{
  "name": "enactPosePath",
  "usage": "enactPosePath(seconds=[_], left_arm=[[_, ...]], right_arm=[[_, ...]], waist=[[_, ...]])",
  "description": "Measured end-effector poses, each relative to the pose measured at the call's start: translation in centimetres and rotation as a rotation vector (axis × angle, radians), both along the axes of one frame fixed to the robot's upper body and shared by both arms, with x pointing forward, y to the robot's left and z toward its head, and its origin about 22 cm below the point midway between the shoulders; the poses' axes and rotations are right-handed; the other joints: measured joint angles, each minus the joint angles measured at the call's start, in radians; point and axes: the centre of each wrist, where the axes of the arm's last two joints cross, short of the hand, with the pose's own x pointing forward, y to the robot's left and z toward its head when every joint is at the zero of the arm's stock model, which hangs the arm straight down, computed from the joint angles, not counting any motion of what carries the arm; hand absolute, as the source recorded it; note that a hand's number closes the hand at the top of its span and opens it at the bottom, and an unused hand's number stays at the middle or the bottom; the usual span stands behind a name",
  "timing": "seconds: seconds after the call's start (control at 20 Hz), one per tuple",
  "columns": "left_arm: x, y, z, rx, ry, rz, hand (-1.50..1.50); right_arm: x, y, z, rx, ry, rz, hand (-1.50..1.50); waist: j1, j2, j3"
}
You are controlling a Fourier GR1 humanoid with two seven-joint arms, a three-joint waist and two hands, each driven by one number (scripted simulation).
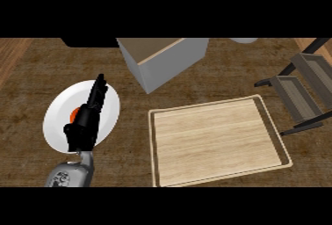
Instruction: Pick the tomato from the tray and place it in the tiered basket
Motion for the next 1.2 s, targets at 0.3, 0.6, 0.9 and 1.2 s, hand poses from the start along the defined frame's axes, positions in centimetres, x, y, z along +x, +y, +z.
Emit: enactPosePath(seconds=[0.3,0.6,0.9,1.2], left_arm=[[-0.4,0.4,-0.5,0.005,0.006,0.001,0.0],[-0.3,0.4,-0.3,0.011,0.005,0.009,0.0],[-0.3,1.1,-0.2,0.011,-0.004,0.021,0.0],[-0.5,1.3,-0.4,0.007,0.002,0.035,0.0]], right_arm=[[1.2,-1.7,-0.8,0.206,-0.047,0.007,-1.5],[-0.9,-5.0,1.1,0.389,-0.2,-0.101,-1.5],[-5.2,-12.0,1.1,0.534,-0.264,-0.257,-1.5],[-11.4,-19.0,-0.8,0.662,-0.322,-0.3,-1.5]], waist=[[-0.003,-0.001,-0.001],[-0.009,-0.003,-0.001],[-0.016,-0.002,0.0],[-0.032,-0.003,0.003]])
